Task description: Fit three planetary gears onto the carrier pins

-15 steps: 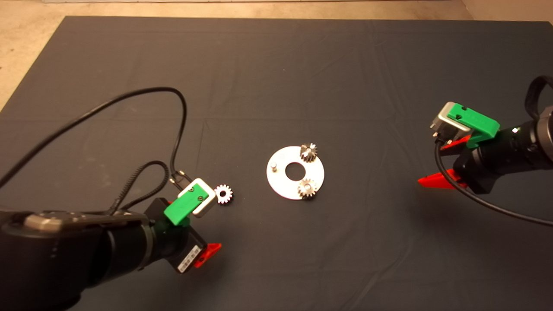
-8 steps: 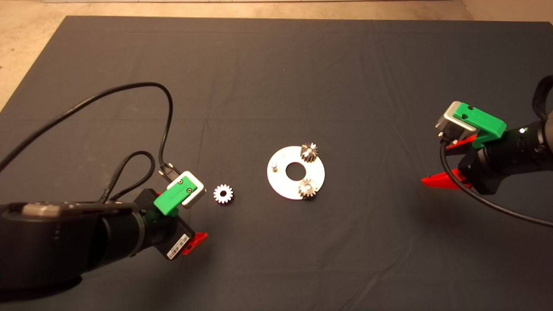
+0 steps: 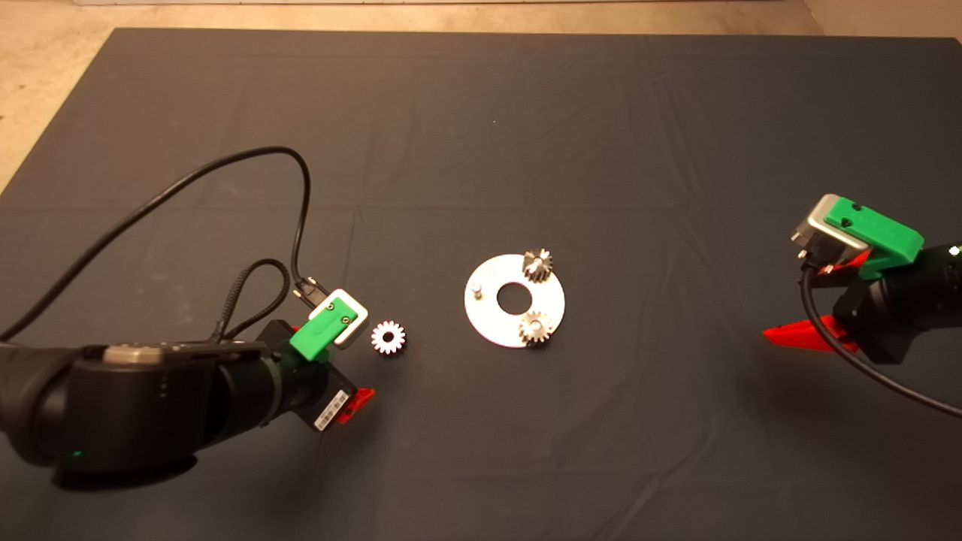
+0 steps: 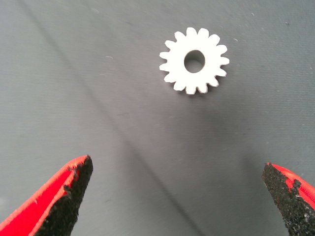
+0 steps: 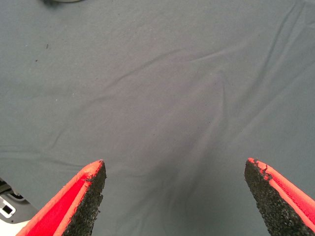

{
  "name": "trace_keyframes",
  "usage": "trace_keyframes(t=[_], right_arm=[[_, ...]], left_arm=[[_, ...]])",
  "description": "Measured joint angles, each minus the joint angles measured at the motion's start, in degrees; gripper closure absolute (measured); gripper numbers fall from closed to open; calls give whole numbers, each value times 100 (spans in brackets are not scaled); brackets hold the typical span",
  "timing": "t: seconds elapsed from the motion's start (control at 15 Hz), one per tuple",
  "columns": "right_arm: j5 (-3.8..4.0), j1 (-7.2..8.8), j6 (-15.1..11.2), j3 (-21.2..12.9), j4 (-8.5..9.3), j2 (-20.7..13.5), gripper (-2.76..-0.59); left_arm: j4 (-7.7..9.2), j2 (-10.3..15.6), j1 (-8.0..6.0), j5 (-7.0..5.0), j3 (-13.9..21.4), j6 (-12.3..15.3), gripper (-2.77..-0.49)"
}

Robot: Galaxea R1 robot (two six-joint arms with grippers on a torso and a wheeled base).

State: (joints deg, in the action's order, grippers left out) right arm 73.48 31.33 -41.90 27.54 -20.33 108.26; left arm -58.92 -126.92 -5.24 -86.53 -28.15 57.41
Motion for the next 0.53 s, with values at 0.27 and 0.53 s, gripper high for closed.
trace_keyframes(t=[0.27,0.53], right_arm=[[2,0,1,-12,4,-2,-207],[0,0,0,-50,4,-2,-207]], left_arm=[[-241,-234,32,67,-178,16,-249],[-260,-244,34,357,-361,16,-249]])
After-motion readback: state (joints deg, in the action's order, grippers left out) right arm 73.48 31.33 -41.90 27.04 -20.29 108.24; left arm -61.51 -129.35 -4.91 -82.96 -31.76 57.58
